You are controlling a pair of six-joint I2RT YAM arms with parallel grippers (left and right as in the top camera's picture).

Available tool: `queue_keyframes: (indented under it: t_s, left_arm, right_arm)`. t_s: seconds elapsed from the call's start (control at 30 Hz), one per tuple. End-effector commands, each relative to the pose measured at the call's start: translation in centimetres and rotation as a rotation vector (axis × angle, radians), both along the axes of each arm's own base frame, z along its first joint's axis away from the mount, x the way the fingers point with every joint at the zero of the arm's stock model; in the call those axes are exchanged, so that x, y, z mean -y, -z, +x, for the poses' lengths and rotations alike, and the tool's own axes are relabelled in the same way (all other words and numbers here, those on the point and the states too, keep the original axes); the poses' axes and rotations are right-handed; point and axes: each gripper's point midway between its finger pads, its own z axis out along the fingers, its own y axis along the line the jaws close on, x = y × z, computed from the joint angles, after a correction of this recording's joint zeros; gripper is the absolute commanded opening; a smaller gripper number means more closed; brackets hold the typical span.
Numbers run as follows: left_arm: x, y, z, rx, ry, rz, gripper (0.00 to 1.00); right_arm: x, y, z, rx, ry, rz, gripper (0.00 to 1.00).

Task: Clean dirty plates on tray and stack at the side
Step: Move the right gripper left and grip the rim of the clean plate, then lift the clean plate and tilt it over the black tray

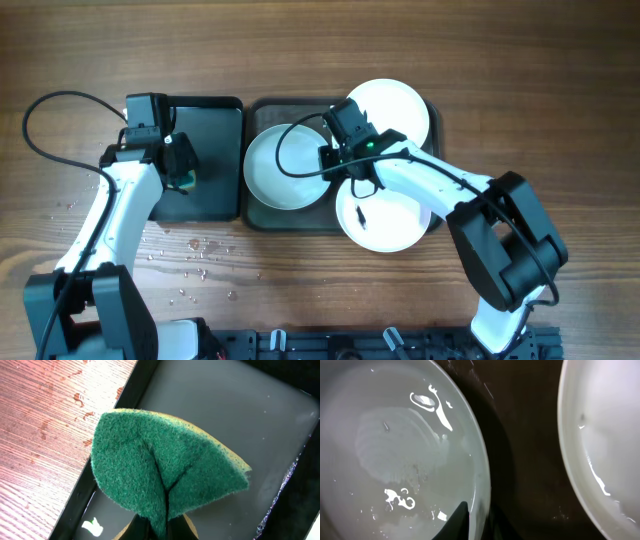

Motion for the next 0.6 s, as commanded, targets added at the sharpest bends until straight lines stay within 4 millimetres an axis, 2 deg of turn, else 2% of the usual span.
queue_keyframes:
  t_s: [0.0,0.1,0.23,0.47,0.57]
  left_arm:
    - [0.0,0.1,-0.1,0.004,-0.013,-0.011,0.04]
    - [0.0,0.1,-0.1,0.004,-0.013,-0.011,0.04]
    - [0.0,0.1,-0.1,0.004,-0.013,-0.011,0.04]
    - [0.0,0.1,-0.1,0.004,-0.013,-0.011,0.04]
    - [0.0,0.1,-0.1,0.003,-0.013,-0.011,0.04]
  right_arm:
    - [-0.2,1.7,-1.1,-0.053,0.005,0.006,0.14]
    - [-0.3,1.6,-0.9,-0.046,0.004,0.010,0.04]
    - [0.0,0.2,-0.2,-0.026,0.018,0.025,0.04]
    - [0.2,-6.8,1.3,0.071,0.046,0.128,0.04]
    - [-0.1,-8.9,1.2,0.096,0.051,0.174,0.04]
